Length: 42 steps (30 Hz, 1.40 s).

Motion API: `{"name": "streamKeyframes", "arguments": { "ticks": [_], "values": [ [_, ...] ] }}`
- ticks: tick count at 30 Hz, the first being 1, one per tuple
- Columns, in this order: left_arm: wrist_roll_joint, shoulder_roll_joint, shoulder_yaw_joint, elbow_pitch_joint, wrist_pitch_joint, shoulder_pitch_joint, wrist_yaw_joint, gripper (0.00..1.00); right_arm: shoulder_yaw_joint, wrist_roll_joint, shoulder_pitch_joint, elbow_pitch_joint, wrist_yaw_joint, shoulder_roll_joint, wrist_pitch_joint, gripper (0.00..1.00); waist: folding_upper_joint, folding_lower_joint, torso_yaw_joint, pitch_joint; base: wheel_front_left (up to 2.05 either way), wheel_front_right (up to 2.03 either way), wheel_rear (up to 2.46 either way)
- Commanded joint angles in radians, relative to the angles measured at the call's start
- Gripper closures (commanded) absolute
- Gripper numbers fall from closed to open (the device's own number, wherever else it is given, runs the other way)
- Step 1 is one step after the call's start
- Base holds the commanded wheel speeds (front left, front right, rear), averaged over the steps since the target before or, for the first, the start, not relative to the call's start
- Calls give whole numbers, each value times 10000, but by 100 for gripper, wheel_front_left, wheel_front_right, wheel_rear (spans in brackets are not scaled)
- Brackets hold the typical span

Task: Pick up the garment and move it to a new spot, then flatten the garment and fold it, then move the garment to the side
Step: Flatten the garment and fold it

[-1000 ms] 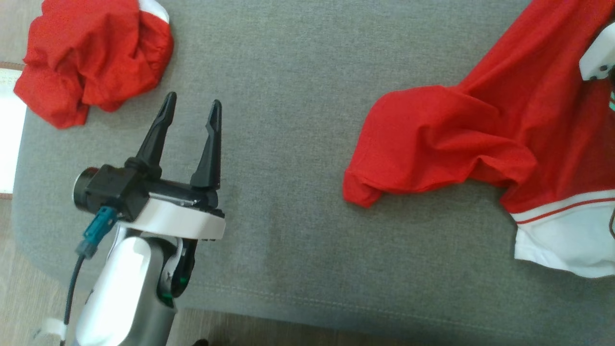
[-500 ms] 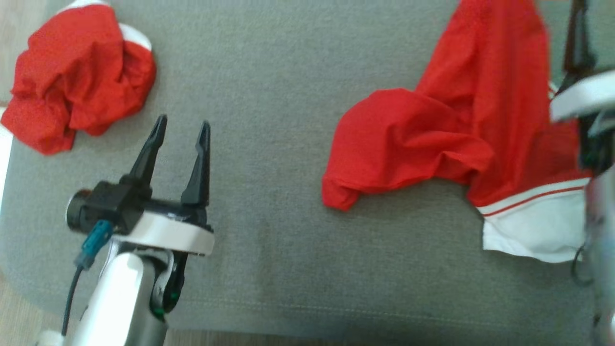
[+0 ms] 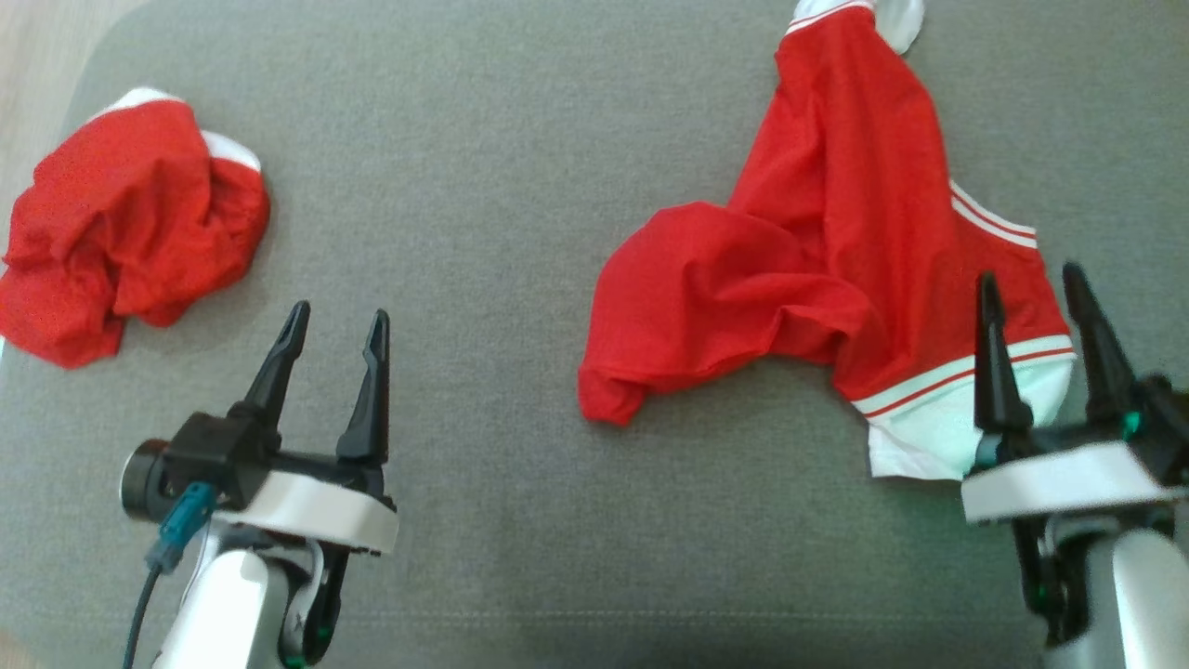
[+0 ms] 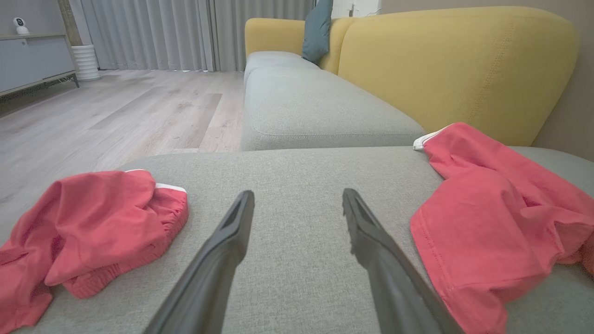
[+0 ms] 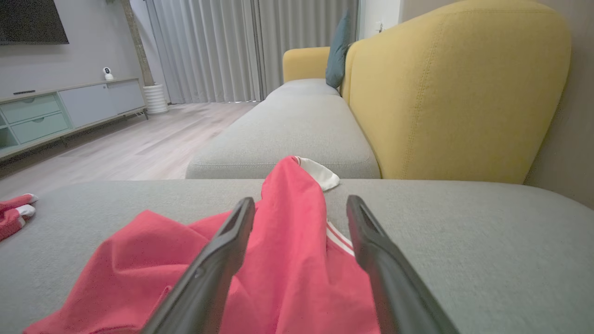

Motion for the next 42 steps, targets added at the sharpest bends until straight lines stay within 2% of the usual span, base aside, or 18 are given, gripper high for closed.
{"name": "streamKeyframes", "arguments": {
  "ticks": [1,8,21,26,32,36,42],
  "values": [
    [42,230,350,-295,29,-147,63,0,286,103,26,-596,-7,47,79,0,0,0,-83,-125,0,0,0],
    [9,294,254,-398,180,64,106,0,282,460,999,-1361,-7,116,420,0,0,0,-163,-243,0,0,0],
    [-61,371,121,-411,268,-80,107,0,257,668,1086,-1510,-7,120,462,0,0,0,-152,-137,0,0,0],
    [-272,190,-119,-406,452,-296,-125,0,218,670,1078,-1537,-7,121,492,0,0,0,-96,-69,0,0,0],
    [-510,-402,-1093,-27,1186,-1344,-817,0,282,663,965,-1600,-7,121,568,0,0,0,-156,227,0,0,0],
    [-882,-687,-1636,650,1784,-2007,-1140,0,383,465,848,-1693,-7,121,616,0,0,0,-331,472,0,0,0],
    [-1448,-850,-2148,1966,2807,-2649,-1333,0,434,491,800,-1728,-7,121,656,0,0,0,-600,761,0,0,0]
  ]
}}
